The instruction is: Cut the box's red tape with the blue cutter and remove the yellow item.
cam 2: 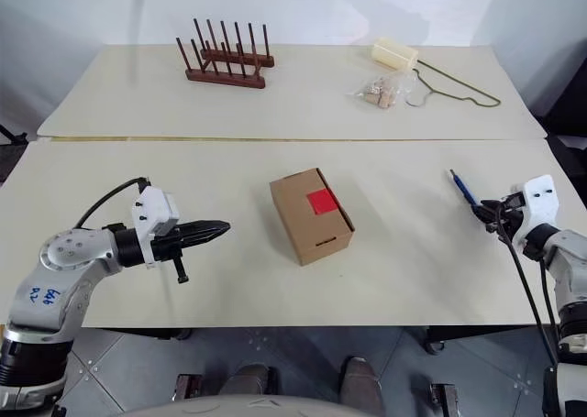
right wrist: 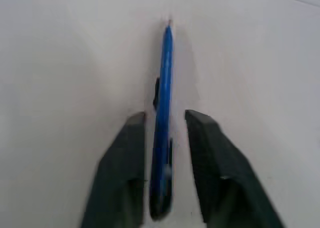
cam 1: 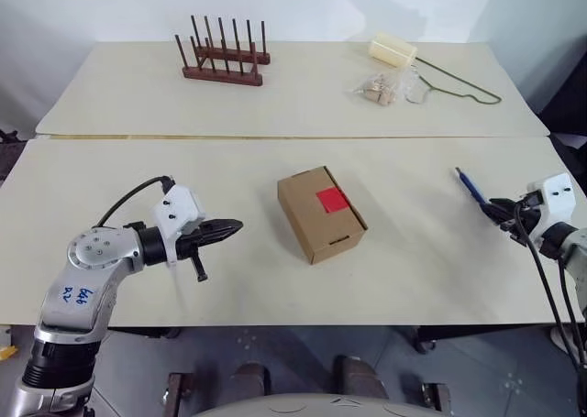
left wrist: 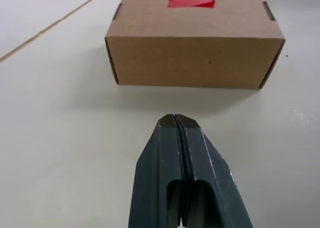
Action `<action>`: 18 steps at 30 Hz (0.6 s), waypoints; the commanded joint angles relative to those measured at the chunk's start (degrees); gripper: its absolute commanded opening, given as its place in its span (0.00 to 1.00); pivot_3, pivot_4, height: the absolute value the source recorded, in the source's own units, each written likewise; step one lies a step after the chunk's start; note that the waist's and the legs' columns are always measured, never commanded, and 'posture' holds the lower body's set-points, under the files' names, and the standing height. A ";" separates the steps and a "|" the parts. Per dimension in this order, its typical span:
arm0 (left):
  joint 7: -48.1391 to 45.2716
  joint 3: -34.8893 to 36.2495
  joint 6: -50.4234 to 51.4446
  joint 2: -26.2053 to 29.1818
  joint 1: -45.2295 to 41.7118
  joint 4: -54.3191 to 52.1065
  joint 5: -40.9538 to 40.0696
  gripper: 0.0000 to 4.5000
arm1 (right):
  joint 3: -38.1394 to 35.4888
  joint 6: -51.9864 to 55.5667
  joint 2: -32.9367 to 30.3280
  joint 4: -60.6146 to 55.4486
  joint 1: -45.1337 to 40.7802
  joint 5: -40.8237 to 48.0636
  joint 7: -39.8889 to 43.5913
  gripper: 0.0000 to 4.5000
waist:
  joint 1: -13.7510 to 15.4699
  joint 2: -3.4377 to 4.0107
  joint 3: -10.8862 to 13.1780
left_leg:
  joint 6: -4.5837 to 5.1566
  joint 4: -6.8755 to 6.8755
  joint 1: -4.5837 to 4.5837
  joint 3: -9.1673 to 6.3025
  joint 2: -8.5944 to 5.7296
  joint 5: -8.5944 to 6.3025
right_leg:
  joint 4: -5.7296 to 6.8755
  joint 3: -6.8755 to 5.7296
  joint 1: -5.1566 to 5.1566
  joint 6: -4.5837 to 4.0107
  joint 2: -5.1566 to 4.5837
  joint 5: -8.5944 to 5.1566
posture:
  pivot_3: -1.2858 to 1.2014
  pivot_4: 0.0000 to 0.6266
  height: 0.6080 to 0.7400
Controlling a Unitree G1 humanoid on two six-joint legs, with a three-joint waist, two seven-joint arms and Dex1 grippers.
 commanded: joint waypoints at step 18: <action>12.79 -9.96 10.34 -7.38 -4.29 -1.22 2.82 0.00 | 10.19 16.99 17.15 -35.57 -2.47 -5.87 -1.56 0.01 | 0.36 0.03 0.01 | -0.04 0.08 -0.07 -0.08 -0.08 0.02 | 0.19 0.02 -0.11 -0.02 -0.05 0.01 | 0.52 0.24 1.00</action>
